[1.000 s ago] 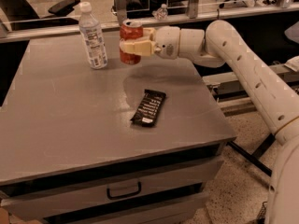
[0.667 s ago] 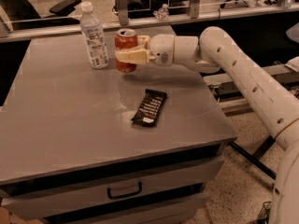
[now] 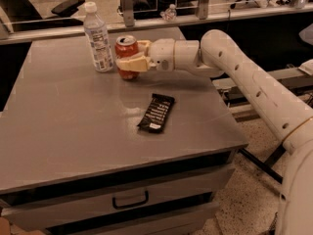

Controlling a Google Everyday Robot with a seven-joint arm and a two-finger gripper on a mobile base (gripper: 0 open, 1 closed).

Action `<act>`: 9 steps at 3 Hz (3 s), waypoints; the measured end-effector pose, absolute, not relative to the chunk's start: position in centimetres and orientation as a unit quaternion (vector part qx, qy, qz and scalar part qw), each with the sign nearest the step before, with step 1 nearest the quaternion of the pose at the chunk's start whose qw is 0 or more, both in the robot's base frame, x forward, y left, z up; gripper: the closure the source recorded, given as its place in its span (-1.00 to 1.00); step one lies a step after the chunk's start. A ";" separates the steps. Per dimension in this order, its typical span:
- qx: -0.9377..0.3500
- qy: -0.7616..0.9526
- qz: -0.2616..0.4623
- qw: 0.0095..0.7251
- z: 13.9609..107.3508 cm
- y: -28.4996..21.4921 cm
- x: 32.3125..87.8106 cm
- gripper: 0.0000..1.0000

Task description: Move coke can near blue plastic bottle

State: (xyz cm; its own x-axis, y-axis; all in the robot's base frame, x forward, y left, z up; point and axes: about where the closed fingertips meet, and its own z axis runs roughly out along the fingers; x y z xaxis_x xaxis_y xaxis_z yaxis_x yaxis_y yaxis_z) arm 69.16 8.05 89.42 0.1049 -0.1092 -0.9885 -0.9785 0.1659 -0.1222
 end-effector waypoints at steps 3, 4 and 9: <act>-0.509 0.561 0.361 0.543 88.6 9.4 72.5 0.30; -0.505 0.566 0.357 0.544 88.7 9.8 73.2 -0.15; -0.460 0.638 0.305 0.537 87.3 1.6 73.8 -1.00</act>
Offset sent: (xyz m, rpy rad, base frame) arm 0.0460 0.0058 -0.0144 -0.0954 0.0020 -0.1101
